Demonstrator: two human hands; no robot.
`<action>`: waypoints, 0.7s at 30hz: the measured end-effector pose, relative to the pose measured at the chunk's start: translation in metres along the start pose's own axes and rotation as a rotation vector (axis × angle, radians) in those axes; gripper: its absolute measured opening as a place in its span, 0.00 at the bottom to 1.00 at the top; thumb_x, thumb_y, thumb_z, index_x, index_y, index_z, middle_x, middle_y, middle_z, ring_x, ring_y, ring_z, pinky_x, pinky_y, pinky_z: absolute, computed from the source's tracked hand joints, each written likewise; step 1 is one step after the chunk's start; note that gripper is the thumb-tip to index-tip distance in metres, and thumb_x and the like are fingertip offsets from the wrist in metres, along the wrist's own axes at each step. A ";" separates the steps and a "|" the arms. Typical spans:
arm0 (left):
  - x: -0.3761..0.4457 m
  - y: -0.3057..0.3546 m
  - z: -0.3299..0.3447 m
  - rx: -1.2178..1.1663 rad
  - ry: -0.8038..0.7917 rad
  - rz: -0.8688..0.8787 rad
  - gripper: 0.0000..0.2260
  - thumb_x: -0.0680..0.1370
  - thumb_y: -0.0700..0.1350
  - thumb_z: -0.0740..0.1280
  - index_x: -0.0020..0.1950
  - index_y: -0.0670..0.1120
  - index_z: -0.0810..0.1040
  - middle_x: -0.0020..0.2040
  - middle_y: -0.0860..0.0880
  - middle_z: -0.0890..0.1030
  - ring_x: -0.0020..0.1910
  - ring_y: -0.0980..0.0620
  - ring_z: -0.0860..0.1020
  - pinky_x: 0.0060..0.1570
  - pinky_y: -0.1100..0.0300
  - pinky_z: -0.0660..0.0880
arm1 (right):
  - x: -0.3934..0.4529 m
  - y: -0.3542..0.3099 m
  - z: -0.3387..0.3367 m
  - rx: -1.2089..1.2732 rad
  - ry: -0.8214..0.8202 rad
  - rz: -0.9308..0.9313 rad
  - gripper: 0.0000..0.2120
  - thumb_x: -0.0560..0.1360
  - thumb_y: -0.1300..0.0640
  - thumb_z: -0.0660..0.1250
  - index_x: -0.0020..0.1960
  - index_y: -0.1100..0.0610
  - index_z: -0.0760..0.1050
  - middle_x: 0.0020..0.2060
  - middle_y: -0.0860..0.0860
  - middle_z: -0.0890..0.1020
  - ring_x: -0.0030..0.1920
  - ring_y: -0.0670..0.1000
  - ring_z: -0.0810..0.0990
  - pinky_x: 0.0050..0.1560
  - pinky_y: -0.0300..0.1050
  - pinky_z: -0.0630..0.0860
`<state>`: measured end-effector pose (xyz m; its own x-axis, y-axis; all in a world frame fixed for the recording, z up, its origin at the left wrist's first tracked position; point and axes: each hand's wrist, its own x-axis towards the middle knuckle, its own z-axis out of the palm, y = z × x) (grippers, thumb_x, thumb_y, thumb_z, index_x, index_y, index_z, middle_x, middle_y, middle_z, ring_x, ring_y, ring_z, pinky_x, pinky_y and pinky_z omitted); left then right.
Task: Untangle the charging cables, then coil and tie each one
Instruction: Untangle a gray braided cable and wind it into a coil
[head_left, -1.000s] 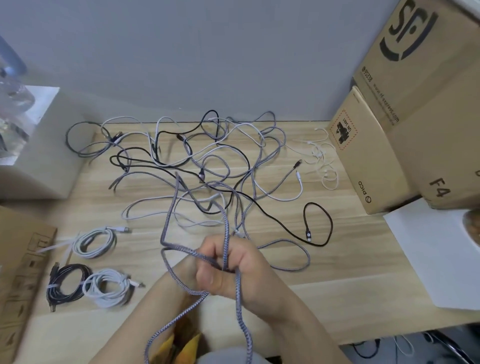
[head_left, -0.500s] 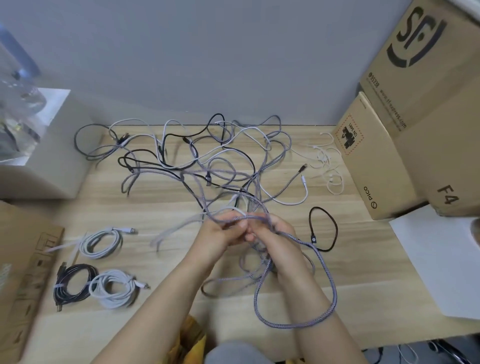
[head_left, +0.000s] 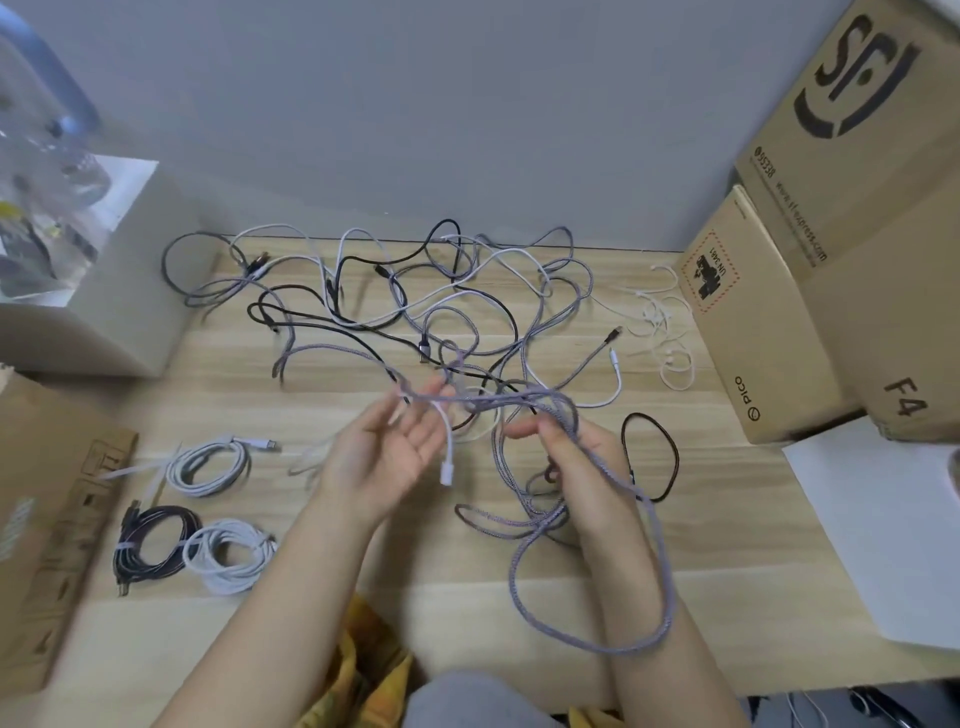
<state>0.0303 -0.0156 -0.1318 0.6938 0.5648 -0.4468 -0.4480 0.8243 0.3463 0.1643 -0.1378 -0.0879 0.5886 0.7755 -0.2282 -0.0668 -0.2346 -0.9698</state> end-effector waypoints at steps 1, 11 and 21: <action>0.002 0.008 -0.003 -0.081 0.028 0.060 0.25 0.46 0.38 0.83 0.41 0.42 0.83 0.45 0.43 0.85 0.42 0.47 0.84 0.41 0.51 0.81 | 0.001 0.000 -0.003 0.036 0.034 0.052 0.14 0.79 0.56 0.61 0.36 0.53 0.80 0.32 0.51 0.81 0.28 0.44 0.64 0.28 0.31 0.64; 0.015 0.026 -0.022 0.454 0.582 0.195 0.07 0.82 0.36 0.54 0.57 0.41 0.69 0.39 0.46 0.75 0.22 0.57 0.77 0.20 0.68 0.69 | 0.007 -0.020 -0.022 0.485 0.276 -0.071 0.25 0.81 0.56 0.54 0.28 0.50 0.77 0.21 0.46 0.66 0.23 0.42 0.62 0.26 0.33 0.61; 0.011 0.080 -0.024 1.866 0.947 0.270 0.23 0.79 0.57 0.55 0.44 0.40 0.78 0.50 0.36 0.79 0.51 0.37 0.76 0.46 0.53 0.69 | 0.001 -0.035 -0.021 0.495 0.224 -0.221 0.17 0.75 0.48 0.61 0.29 0.49 0.78 0.21 0.44 0.68 0.25 0.43 0.65 0.28 0.35 0.63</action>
<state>-0.0112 0.0577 -0.1293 0.0263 0.9728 -0.2301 0.9109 0.0715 0.4064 0.1838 -0.1413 -0.0523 0.7837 0.6196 -0.0441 -0.2598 0.2624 -0.9293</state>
